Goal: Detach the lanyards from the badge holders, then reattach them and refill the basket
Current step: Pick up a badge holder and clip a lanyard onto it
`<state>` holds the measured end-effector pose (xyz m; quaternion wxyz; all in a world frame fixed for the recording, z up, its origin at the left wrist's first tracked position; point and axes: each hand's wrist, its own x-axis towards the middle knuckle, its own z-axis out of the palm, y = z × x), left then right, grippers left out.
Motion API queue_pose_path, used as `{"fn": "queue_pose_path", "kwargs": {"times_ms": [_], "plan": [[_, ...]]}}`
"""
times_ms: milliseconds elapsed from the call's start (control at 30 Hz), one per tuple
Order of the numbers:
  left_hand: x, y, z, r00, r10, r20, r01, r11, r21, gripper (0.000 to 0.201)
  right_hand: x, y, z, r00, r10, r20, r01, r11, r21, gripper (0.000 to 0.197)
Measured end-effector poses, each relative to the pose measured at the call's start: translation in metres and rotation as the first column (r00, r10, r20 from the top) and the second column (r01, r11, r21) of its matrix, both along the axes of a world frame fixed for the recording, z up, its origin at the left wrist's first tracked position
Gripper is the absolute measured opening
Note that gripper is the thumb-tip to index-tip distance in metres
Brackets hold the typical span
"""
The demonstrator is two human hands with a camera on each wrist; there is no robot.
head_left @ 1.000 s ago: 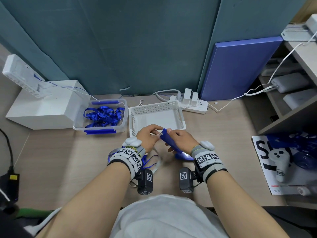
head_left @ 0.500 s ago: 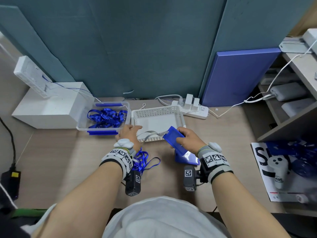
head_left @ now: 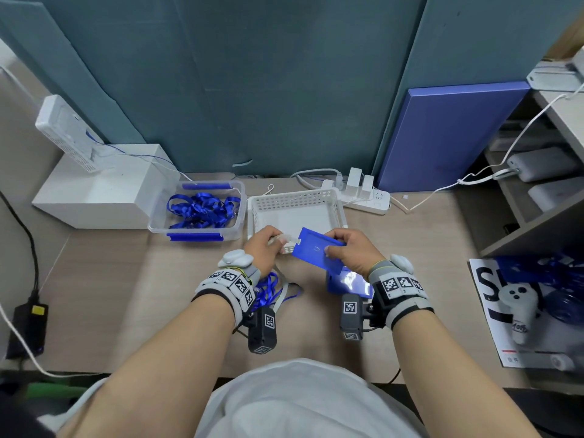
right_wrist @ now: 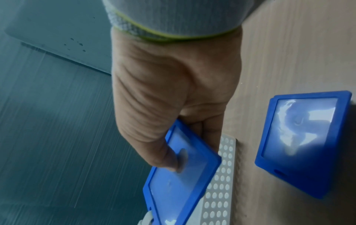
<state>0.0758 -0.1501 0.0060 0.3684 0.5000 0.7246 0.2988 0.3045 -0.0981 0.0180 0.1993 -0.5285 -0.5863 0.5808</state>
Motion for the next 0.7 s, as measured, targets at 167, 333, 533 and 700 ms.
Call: {"fn": "queue_pose_path", "kwargs": {"times_ms": [167,333,533,700], "plan": [[-0.011,0.000,0.000,0.972,-0.027,-0.235,0.024,1.000,-0.018,0.018,0.001,0.001,-0.003,0.998,-0.043,-0.040,0.044,0.999,0.006,0.014],[-0.010,0.002,0.010,0.941,-0.001,-0.340,0.001,1.000,-0.001,0.068,-0.007,0.000,0.006,0.993,-0.064,-0.102,0.061,0.997,-0.039,0.019],[0.005,0.005,0.017,0.954,-0.049,0.295,0.037,0.998,0.047,0.044,-0.019,0.003,0.016,0.985,-0.086,-0.148,0.066,0.989,-0.131,0.013],[-0.007,0.005,0.012,0.919,-0.016,0.395,-0.001,0.999,0.041,0.035,-0.032,0.000,0.025,0.968,-0.105,-0.227,0.054,0.974,-0.221,0.010]]}}
